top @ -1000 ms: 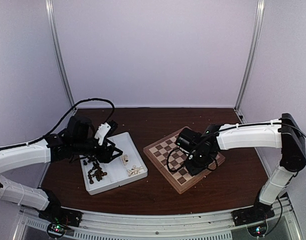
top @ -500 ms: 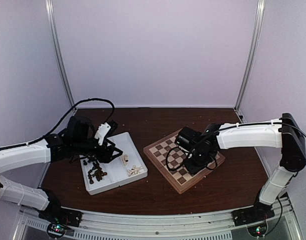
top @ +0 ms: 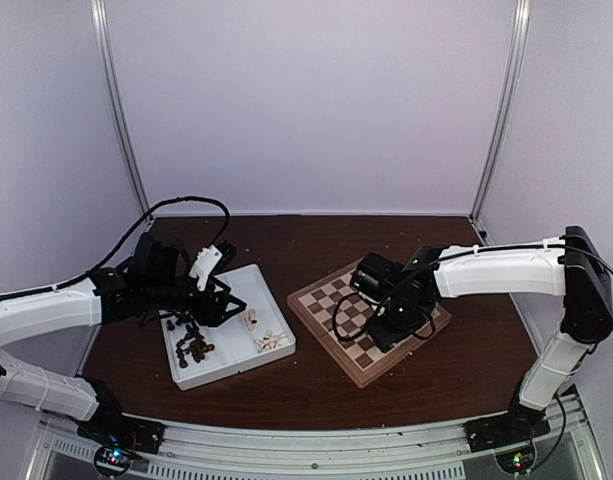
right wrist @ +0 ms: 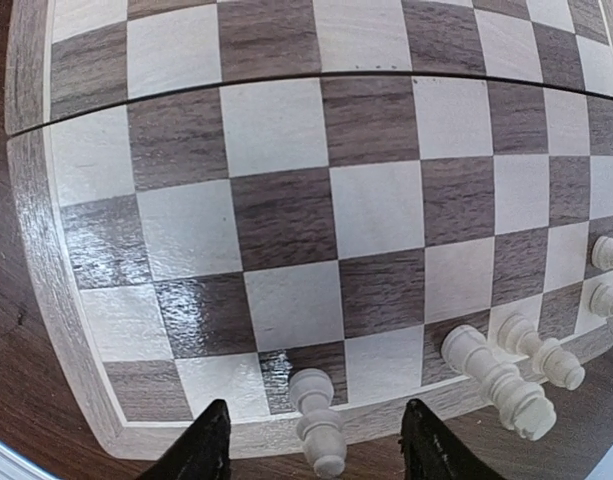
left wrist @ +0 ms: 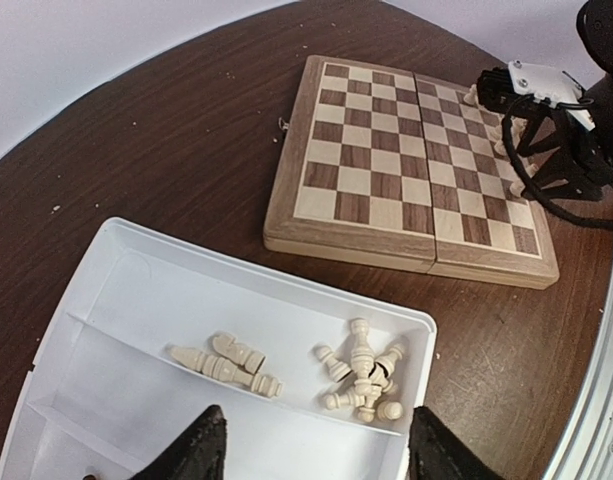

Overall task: Set up the chess pieces on the board
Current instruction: Adjust the chess piece on the chessboard, then pick up the chess piece from the storage box.

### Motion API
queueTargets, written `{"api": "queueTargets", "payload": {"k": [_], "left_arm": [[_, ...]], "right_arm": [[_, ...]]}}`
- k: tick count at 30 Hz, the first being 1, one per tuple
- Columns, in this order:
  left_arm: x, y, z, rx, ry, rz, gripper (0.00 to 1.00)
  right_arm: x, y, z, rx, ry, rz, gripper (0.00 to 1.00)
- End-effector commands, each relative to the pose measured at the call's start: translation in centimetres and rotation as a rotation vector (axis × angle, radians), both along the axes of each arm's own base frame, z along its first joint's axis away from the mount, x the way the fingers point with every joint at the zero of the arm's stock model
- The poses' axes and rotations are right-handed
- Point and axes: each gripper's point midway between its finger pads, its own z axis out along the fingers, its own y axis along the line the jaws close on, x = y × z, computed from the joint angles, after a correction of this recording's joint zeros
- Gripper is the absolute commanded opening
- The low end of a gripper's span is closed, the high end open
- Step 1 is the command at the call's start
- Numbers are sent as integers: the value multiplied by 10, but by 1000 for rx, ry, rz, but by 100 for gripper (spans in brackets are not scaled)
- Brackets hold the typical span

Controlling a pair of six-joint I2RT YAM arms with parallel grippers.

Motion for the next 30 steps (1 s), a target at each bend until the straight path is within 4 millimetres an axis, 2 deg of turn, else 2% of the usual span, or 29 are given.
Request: {"api": "queueTargets", "payload": {"k": [1, 3, 4, 8, 11, 12, 15, 17, 19, 21, 22, 28, 30], "left_arm": [[7, 2, 2, -9, -18, 35, 70], [15, 11, -2, 12, -19, 110, 94], [17, 14, -4, 18, -23, 130, 97], [21, 18, -13, 18, 4, 185, 98], [20, 13, -24, 58, 80, 169, 98], [20, 11, -28, 81, 109, 164, 96], [24, 5, -41, 154, 192, 149, 79], [26, -2, -44, 171, 235, 127, 64], [29, -6, -48, 186, 279, 133, 55], [33, -9, -55, 214, 332, 155, 51], [38, -12, -53, 225, 351, 168, 51], [47, -9, -77, 362, 535, 284, 52], [52, -9, -81, 395, 582, 336, 45]], "right_arm": [[13, 9, 26, 30, -77, 11, 58], [17, 13, 43, 62, -114, 31, 57], [20, 15, 53, 79, -135, 43, 57], [31, 24, 88, 145, -235, 79, 56], [40, 33, 108, 192, -302, 98, 54], [43, 36, 114, 207, -319, 99, 53], [48, 43, 124, 249, -357, 95, 49], [50, 49, 125, 277, -359, 95, 48], [49, 56, 123, 304, -342, 104, 44], [48, 61, 118, 316, -325, 107, 42], [48, 62, 114, 317, -319, 107, 41], [47, 64, 107, 342, -322, 107, 37], [46, 62, 105, 338, -327, 110, 37]]}}
